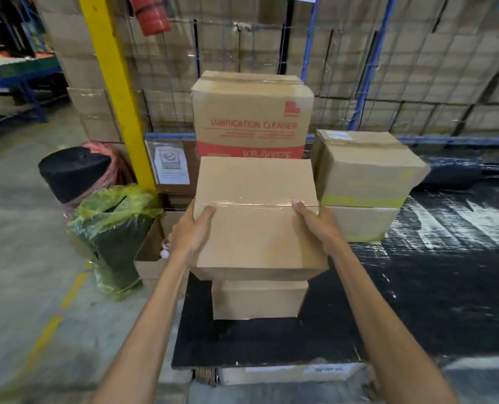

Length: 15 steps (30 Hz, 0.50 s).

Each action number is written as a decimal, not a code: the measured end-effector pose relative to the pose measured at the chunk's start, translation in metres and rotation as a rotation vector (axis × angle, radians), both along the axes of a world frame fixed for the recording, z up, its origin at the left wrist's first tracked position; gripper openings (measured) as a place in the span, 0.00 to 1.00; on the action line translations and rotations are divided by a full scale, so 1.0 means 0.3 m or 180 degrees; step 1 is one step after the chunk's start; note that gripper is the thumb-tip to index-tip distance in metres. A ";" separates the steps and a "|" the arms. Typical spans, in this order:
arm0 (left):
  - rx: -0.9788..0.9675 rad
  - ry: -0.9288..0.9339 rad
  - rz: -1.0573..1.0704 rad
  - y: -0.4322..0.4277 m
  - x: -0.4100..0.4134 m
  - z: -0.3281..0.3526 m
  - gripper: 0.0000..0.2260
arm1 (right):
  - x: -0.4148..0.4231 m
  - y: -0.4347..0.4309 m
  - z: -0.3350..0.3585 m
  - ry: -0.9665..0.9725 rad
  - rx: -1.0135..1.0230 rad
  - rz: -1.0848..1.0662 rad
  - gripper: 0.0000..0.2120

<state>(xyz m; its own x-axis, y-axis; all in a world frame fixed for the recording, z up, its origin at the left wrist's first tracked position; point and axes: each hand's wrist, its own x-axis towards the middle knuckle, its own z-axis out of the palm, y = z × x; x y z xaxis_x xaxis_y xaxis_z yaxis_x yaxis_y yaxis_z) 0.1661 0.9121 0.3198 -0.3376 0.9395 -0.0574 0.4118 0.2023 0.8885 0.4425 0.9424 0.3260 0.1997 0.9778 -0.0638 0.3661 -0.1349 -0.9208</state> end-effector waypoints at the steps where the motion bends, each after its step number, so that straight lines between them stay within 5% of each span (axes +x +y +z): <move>1: -0.0051 -0.0012 -0.0016 0.035 0.012 -0.006 0.26 | 0.015 0.036 -0.008 -0.0008 -0.0113 -0.0014 0.32; 9: -0.0719 -0.0073 0.0003 0.270 0.063 -0.148 0.33 | 0.121 0.282 -0.145 -0.0052 -0.1021 0.0055 0.42; 15: -0.1052 0.0037 0.0071 0.339 0.068 -0.192 0.33 | 0.122 0.351 -0.205 -0.0237 -0.1133 0.0136 0.37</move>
<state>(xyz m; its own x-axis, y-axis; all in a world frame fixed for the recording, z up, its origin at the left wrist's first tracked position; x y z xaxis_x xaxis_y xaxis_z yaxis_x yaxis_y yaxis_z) 0.1865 1.0138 0.2620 -0.3604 0.8630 -0.3540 0.4138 0.4880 0.7685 0.4792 1.0478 0.2645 0.1759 0.9045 -0.3884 0.4426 -0.4251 -0.7895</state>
